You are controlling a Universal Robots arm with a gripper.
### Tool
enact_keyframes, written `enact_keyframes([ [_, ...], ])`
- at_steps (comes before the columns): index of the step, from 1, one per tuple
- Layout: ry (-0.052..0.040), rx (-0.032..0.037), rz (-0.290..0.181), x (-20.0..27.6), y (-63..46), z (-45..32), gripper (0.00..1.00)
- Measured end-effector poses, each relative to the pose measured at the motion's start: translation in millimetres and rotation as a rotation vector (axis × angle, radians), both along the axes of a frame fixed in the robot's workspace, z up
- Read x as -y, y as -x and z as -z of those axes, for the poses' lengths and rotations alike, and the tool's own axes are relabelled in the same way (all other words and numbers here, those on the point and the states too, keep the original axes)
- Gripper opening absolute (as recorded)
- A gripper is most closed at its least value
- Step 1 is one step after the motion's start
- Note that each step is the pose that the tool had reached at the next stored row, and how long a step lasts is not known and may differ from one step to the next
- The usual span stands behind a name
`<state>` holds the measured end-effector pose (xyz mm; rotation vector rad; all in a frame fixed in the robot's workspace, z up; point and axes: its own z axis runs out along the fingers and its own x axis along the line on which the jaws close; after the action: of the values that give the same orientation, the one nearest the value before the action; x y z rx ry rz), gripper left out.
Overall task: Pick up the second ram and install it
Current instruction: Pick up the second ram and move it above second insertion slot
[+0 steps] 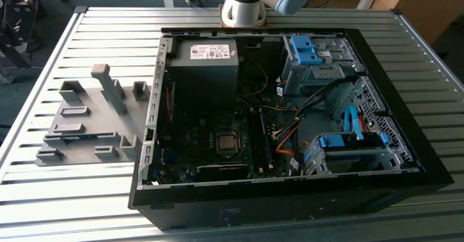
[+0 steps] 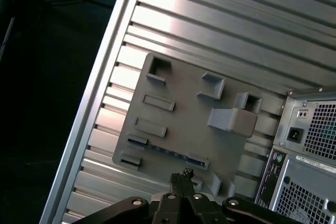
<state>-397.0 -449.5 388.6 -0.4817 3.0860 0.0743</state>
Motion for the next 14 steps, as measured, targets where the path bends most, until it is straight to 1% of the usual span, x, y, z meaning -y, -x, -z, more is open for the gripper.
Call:
enact_keyframes([
  [8,0.0000,0.0000,-0.073,0.7,0.3,0.1,0.11],
  [14,0.0000,0.0000,-0.079,0.7,0.3,0.1,0.11],
])
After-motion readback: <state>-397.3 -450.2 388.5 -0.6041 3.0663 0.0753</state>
